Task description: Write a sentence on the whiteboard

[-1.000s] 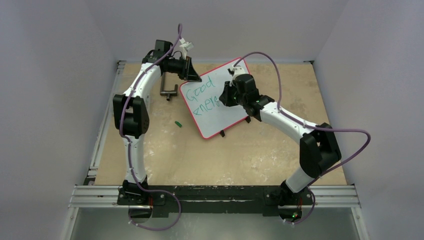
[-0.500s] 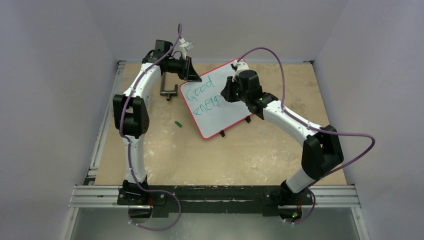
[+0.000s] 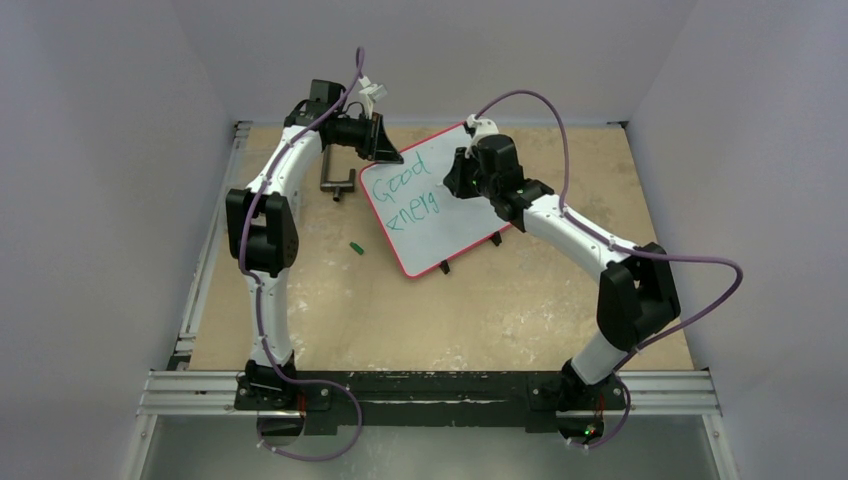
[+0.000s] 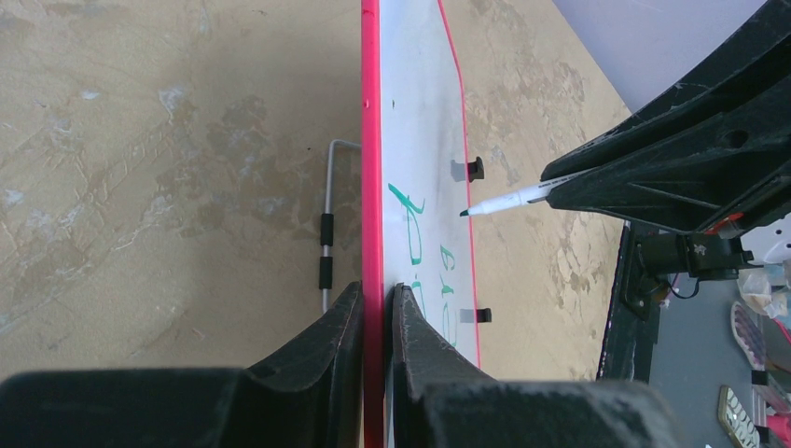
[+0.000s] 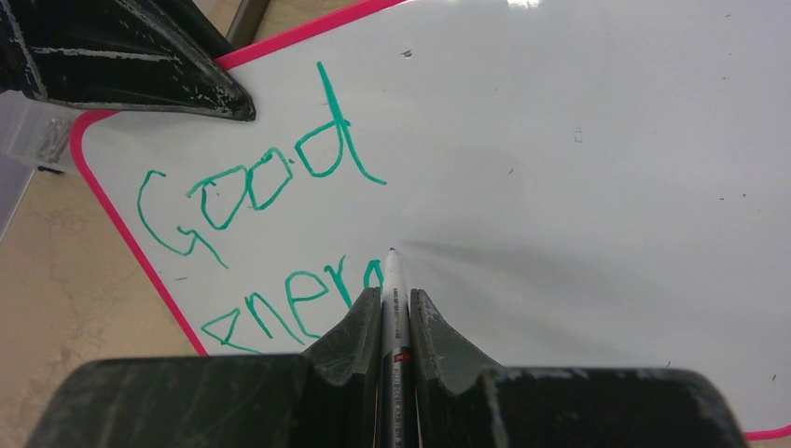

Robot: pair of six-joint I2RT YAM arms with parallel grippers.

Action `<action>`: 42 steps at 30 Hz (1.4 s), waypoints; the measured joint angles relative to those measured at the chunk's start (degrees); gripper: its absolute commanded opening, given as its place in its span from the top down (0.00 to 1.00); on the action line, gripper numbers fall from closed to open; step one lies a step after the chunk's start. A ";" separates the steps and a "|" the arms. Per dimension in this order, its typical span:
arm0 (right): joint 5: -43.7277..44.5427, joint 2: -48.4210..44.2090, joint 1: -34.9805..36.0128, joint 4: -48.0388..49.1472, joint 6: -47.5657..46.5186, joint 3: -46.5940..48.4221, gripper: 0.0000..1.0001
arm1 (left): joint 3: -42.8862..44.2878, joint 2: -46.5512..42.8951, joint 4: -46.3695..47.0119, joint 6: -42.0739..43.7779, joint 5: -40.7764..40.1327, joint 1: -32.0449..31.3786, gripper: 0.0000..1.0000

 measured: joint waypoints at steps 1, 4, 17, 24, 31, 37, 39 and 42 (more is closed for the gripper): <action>0.00 0.13 0.00 0.02 0.00 0.00 1.00 | 0.00 0.00 0.00 0.00 0.02 0.02 1.00; 0.00 0.35 0.00 0.09 0.02 0.00 1.00 | 0.00 0.00 0.00 0.00 0.02 0.00 1.00; 0.07 1.22 0.00 0.46 0.02 -1.33 1.00 | 0.00 -0.04 -0.02 0.00 0.02 0.02 1.00; 0.00 0.66 0.00 2.32 0.22 -3.63 1.00 | -0.15 -0.04 -0.02 0.02 -0.28 0.04 1.00; 0.24 -0.68 0.00 2.51 0.26 -6.05 1.00 | -0.15 -0.04 -0.02 0.00 -0.24 0.04 1.00; 1.57 -0.85 0.00 1.57 0.24 -5.95 1.00 | -0.15 -0.04 0.00 0.00 -0.24 0.04 1.00; 2.23 -0.68 0.00 0.83 0.22 -5.27 1.00 | -0.15 -0.04 0.00 0.00 -0.22 0.02 1.00; 2.86 0.15 -0.09 -0.31 0.20 -3.39 1.00 | -0.15 -0.07 0.00 0.00 -0.17 0.02 1.00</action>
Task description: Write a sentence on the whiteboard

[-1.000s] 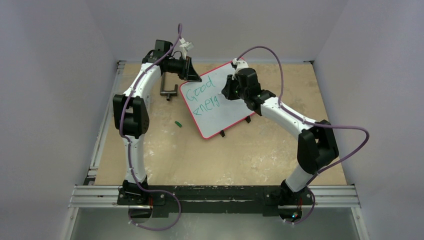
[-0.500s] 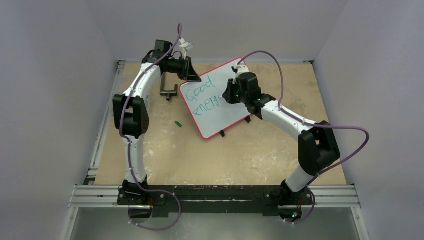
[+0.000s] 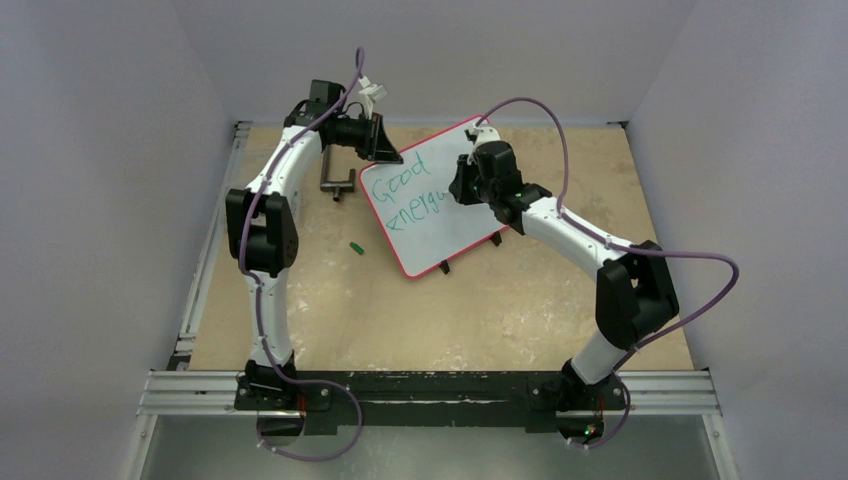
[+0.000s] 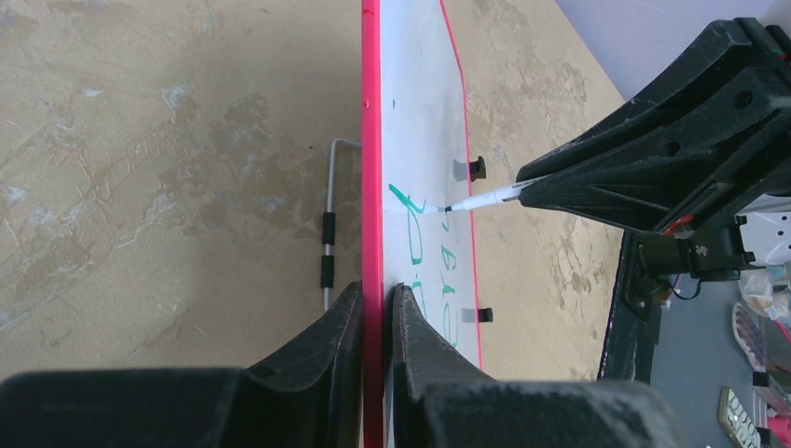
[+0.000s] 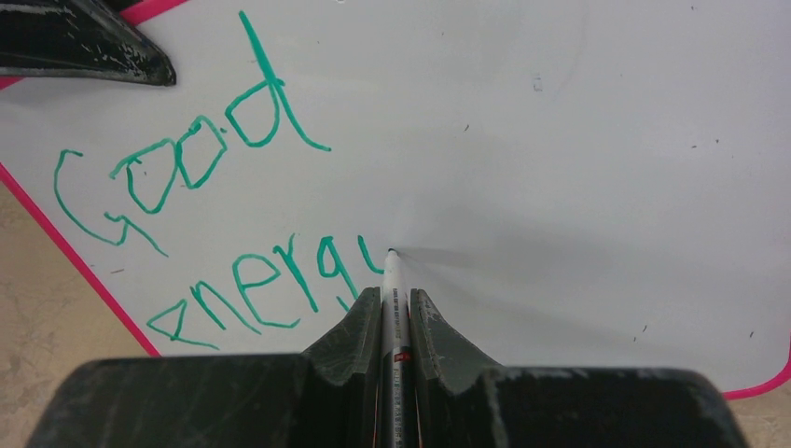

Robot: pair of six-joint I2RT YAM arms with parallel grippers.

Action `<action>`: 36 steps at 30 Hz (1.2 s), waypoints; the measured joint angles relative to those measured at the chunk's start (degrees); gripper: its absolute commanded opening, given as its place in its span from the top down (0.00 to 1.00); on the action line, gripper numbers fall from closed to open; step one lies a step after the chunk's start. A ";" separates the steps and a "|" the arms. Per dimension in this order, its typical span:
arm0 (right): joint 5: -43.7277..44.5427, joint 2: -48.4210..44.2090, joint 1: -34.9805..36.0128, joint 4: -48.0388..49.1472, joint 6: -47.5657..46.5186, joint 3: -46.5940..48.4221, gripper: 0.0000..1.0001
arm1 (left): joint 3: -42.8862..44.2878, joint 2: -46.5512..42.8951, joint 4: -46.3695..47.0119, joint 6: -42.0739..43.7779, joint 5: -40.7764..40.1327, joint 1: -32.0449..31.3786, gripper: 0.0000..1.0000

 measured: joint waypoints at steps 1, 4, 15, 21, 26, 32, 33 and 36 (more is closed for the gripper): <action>0.17 0.35 -0.07 -0.31 0.00 0.74 1.00 | 0.00 0.00 0.00 0.00 0.00 0.02 1.00; 0.61 1.53 -0.37 -0.76 -0.02 3.21 1.00 | 0.00 0.00 0.00 0.00 0.04 0.00 1.00; 0.83 3.52 -0.94 -0.96 0.00 6.58 1.00 | -0.02 0.00 -0.02 0.02 -0.13 0.02 1.00; -0.50 2.40 -1.05 0.04 0.04 4.17 1.00 | -0.02 0.00 -0.04 0.02 -0.22 0.02 1.00; -1.57 0.57 -1.05 -0.33 0.04 0.74 1.00 | -0.02 0.00 -0.02 0.00 -0.15 0.02 1.00; -2.21 -1.33 -1.05 -0.55 0.04 -2.89 1.00 | -0.02 0.00 -0.02 0.02 -0.11 0.02 1.00; -2.47 -1.70 -1.05 -0.63 0.04 -3.65 1.00 | -0.02 0.00 -0.02 0.02 -0.11 0.02 1.00; -3.48 -2.45 -1.05 -1.16 0.13 -5.14 1.00 | -0.02 0.00 0.00 0.00 -0.07 0.02 1.00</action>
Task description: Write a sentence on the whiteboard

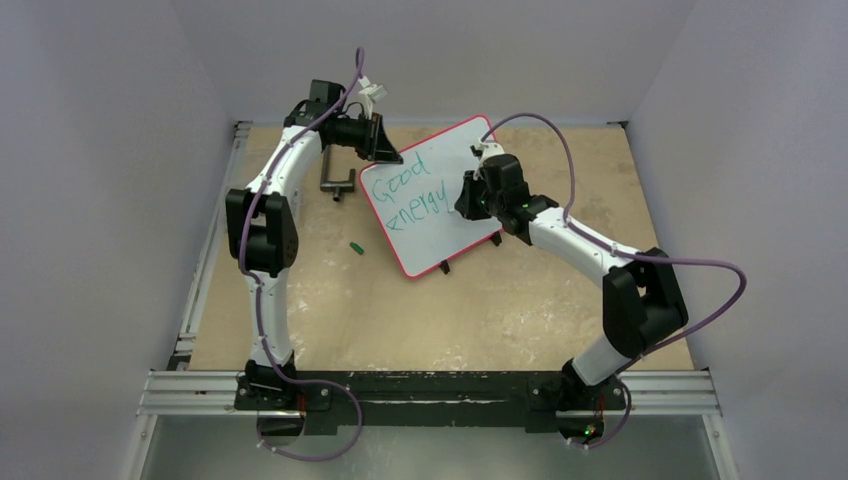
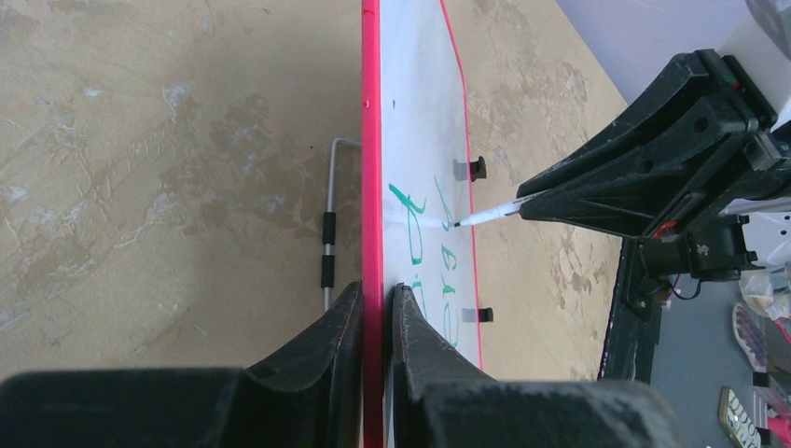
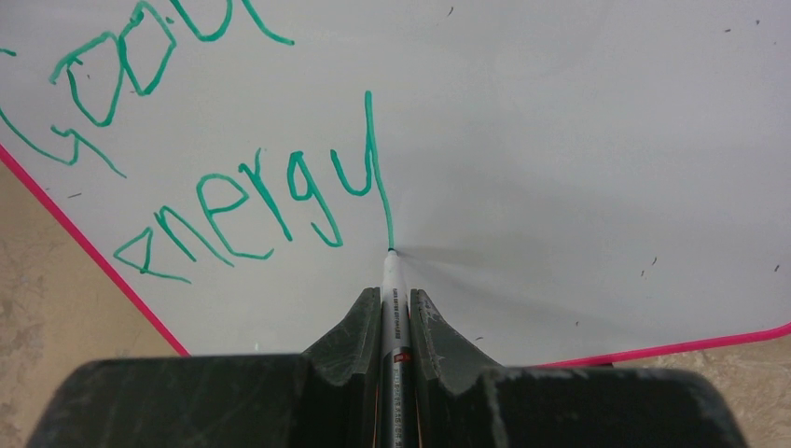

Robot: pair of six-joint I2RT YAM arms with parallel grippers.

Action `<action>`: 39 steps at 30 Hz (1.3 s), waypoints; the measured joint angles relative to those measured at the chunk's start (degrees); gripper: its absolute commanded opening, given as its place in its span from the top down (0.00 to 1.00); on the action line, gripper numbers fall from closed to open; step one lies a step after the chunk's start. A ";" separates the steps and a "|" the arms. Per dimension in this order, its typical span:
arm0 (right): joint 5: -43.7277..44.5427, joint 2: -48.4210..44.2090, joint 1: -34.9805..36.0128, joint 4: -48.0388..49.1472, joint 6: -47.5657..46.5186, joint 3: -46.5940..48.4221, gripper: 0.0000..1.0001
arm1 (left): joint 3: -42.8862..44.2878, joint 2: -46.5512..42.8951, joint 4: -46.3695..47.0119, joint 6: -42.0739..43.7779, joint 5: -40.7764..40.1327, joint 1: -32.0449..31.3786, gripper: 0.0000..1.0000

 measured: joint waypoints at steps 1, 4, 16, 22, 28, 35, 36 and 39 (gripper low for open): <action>-0.26 -0.15 0.02 -0.09 0.13 -0.28 1.00 | 0.00 0.00 -0.02 0.02 0.00 0.00 1.00; -1.38 -0.26 0.00 -0.22 0.37 -0.50 1.00 | 0.00 0.00 0.00 0.02 0.04 -0.02 1.00; -2.95 0.50 0.04 -0.81 0.79 2.84 1.00 | 0.00 -0.11 0.00 0.00 0.24 -0.02 1.00; -2.78 -0.20 0.04 -0.74 0.79 4.76 1.00 | 0.00 -0.11 0.00 0.00 0.24 -0.02 1.00; -1.22 -1.03 -0.59 -0.74 0.70 5.75 1.00 | 0.00 -0.11 0.00 0.02 0.24 -0.02 1.00; -0.72 -1.03 -3.93 -0.68 0.68 8.76 1.00 | 0.00 -0.11 0.00 0.02 0.24 -0.02 1.00; -0.55 -1.03 -4.52 -0.61 0.70 9.18 1.00 | 0.00 -0.11 0.00 0.00 0.24 -0.02 1.00; 0.00 -0.87 -6.14 -0.50 0.70 10.01 1.00 | 0.00 -0.11 0.00 0.02 0.24 -0.02 1.00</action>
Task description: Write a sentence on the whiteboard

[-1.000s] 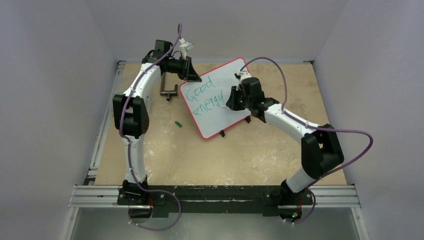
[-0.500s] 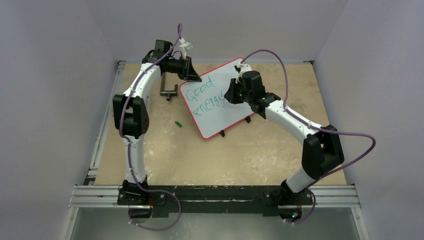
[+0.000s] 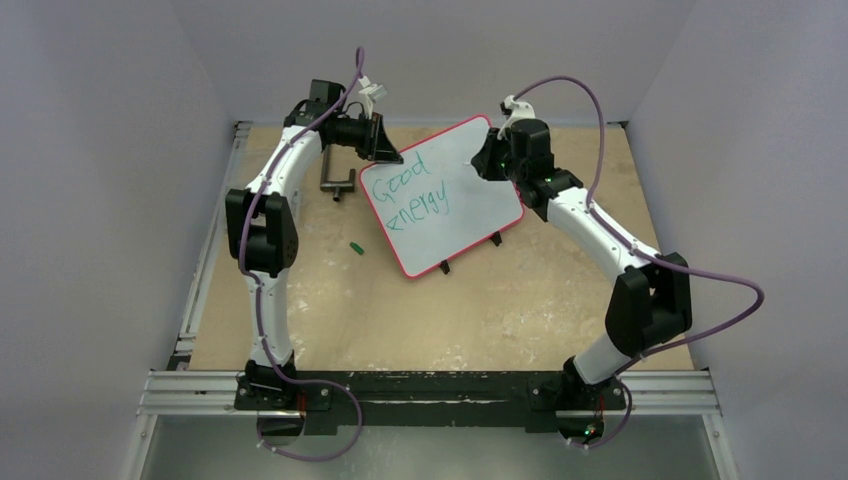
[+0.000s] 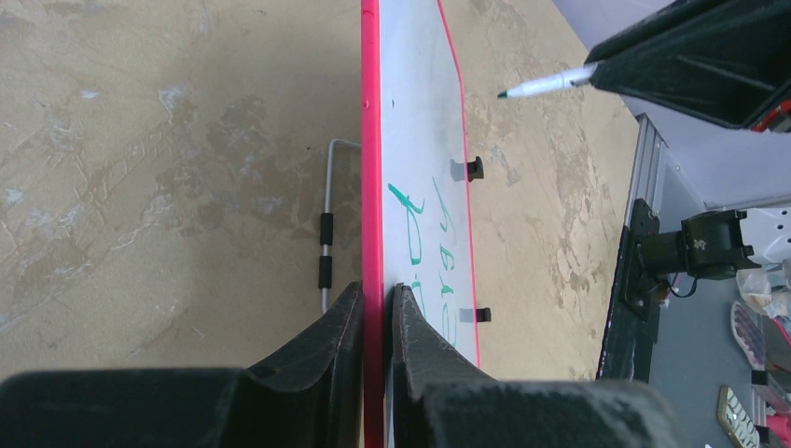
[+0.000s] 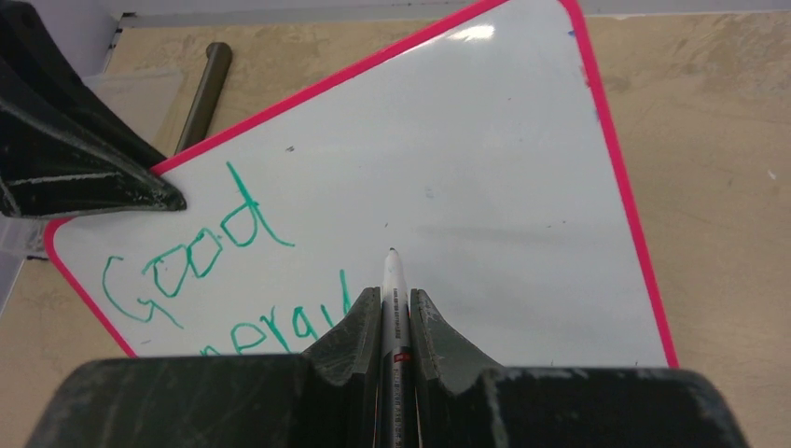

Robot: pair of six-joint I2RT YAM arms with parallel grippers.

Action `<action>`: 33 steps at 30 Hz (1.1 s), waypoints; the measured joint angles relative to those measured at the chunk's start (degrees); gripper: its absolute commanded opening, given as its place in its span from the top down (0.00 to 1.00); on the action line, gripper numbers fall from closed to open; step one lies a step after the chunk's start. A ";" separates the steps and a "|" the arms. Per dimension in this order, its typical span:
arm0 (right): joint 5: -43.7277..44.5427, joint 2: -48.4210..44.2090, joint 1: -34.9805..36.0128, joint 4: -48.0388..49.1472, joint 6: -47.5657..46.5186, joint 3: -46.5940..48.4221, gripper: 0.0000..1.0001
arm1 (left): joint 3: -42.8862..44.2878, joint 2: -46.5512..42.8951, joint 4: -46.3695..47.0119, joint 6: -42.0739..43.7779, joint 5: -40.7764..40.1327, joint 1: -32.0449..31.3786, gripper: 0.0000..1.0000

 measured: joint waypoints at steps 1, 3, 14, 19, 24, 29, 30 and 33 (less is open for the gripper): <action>0.11 0.24 -0.72 0.09 0.00 0.33 1.00 | 0.00 0.00 0.00 0.00 0.00 0.00 1.00; 0.17 0.81 -1.66 0.31 0.00 0.72 1.00 | 0.00 0.00 0.00 -0.02 0.00 0.00 1.00; -0.98 7.50 -3.13 0.87 0.07 5.73 1.00 | 0.00 0.00 0.00 -0.02 0.00 0.00 1.00; -1.68 9.66 -3.13 0.87 0.11 6.25 1.00 | 0.00 0.00 -0.02 -0.02 -0.15 0.00 1.00; -2.47 10.27 -3.17 1.03 0.09 7.08 1.00 | -0.15 0.00 0.02 -0.02 -0.15 0.00 1.00; -2.93 10.38 -3.19 1.16 0.09 7.08 1.00 | -0.17 0.00 -0.04 -0.02 -0.22 0.02 1.00; -2.97 10.38 -3.19 1.16 0.09 7.08 1.00 | -0.17 0.00 -0.04 -0.02 -0.22 0.02 1.00; -3.43 10.38 -3.19 1.20 0.07 7.04 1.00 | -0.17 0.00 -0.04 -0.02 -0.22 0.02 1.00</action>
